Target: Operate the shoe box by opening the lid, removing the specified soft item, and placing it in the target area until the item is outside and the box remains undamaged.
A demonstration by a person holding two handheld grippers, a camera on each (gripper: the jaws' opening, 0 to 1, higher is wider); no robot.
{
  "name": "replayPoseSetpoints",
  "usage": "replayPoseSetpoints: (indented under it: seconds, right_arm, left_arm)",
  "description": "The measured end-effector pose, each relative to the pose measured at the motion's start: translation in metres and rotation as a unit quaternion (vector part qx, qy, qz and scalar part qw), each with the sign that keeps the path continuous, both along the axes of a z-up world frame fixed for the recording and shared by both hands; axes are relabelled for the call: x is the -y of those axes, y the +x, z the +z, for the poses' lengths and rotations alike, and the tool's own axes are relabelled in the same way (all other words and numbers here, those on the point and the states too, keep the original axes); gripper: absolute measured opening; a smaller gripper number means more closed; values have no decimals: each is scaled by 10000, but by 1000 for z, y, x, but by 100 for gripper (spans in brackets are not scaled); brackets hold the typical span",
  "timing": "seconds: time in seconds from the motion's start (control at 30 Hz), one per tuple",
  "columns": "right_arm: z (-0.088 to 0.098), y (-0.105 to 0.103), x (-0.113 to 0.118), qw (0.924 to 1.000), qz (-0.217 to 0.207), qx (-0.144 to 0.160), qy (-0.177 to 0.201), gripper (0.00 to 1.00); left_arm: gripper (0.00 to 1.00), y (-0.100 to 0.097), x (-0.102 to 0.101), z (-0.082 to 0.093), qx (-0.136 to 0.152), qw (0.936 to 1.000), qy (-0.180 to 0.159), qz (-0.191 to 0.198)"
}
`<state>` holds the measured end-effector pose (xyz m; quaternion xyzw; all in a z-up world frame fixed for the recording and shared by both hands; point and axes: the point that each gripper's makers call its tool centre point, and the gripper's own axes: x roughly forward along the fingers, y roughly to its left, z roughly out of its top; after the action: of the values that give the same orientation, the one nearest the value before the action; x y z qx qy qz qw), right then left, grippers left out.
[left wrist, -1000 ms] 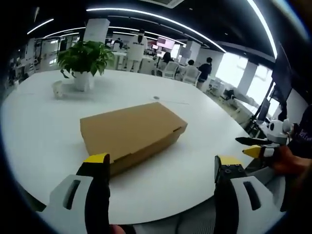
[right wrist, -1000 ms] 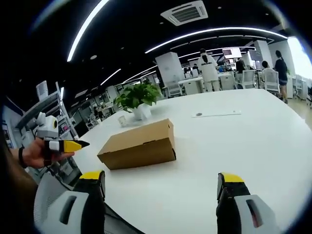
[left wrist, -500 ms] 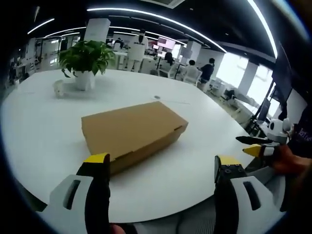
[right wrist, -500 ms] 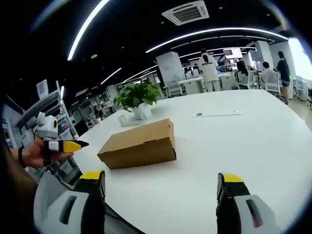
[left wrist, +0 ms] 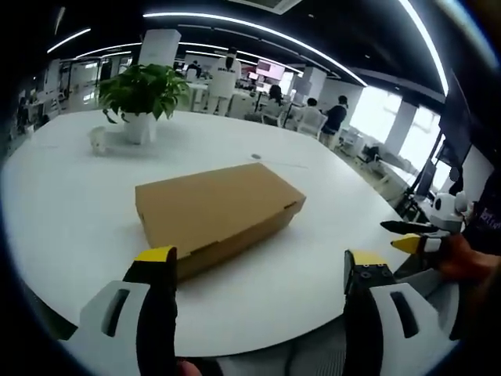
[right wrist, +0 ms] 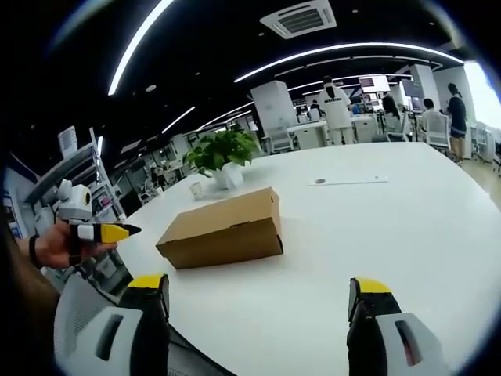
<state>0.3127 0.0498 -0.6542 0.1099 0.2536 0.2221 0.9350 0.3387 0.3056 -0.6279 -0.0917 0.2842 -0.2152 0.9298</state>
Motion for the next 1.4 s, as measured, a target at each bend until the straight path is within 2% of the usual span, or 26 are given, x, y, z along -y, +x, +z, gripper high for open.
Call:
replayPoseSetpoints:
  seconds: [0.5, 0.8, 1.13, 1.4]
  right_arm:
    - [-8, -3, -10, 9994, 257, -178, -128, 93]
    - [-10, -2, -15, 9988, 407, -211, -180, 92]
    - [-9, 23, -24, 9979, 591, -152, -227, 90]
    - [-19, 42, -42, 9953, 897, -235, -278, 88]
  left_arm:
    - [87, -2, -15, -7, -81, 9998, -31, 164]
    - [87, -2, -23, -16, -173, 9997, 94, 166]
    - [86, 7, -35, -26, -251, 9993, 192, 215]
    - [86, 18, -51, -33, -327, 9986, 212, 349]
